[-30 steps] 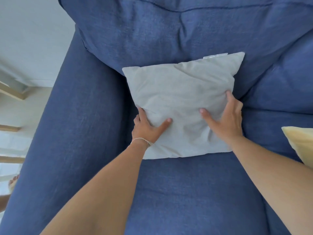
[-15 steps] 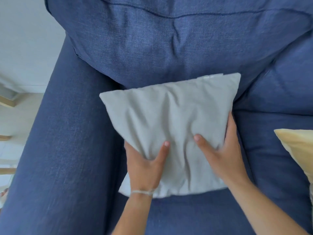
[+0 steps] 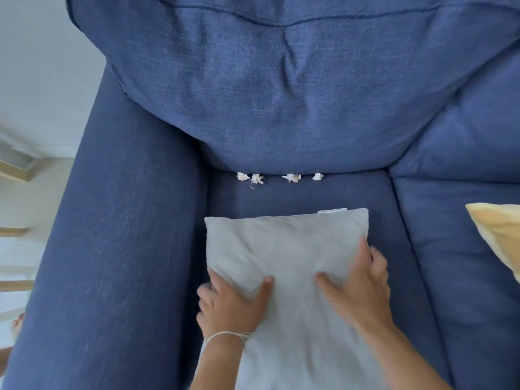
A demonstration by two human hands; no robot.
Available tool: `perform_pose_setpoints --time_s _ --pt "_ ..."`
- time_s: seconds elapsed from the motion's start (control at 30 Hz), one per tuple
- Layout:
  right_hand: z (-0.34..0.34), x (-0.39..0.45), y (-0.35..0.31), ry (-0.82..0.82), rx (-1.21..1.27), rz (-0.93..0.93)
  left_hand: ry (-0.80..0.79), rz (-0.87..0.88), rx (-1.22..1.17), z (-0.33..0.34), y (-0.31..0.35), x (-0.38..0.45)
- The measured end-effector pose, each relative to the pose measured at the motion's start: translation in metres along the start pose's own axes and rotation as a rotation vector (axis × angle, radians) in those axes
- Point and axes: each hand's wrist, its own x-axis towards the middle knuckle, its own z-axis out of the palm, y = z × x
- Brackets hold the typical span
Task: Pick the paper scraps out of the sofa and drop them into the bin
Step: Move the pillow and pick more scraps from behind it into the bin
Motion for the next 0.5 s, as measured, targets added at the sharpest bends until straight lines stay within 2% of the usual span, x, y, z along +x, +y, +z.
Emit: perform_pose_setpoints --time_s 0.1,0.2,0.3,0.43,0.5 --pt "0.011 0.026 -0.026 0.112 -0.013 -0.329 0.226 0.293 -0.006 0.006 0.019 0.015" --pt "0.037 0.057 -0.053 0.086 0.006 -0.491 0.223 0.522 -0.034 0.027 0.046 0.04" --pt "0.068 0.085 -0.067 0.132 -0.052 -0.533 0.142 0.546 0.052 0.051 0.061 0.066" --pt "0.094 0.103 -0.074 0.181 -0.057 -0.428 0.201 0.534 0.13 0.061 0.065 0.096" --pt "0.103 0.113 -0.079 0.195 -0.053 -0.394 0.181 0.461 0.08 0.058 0.072 0.116"
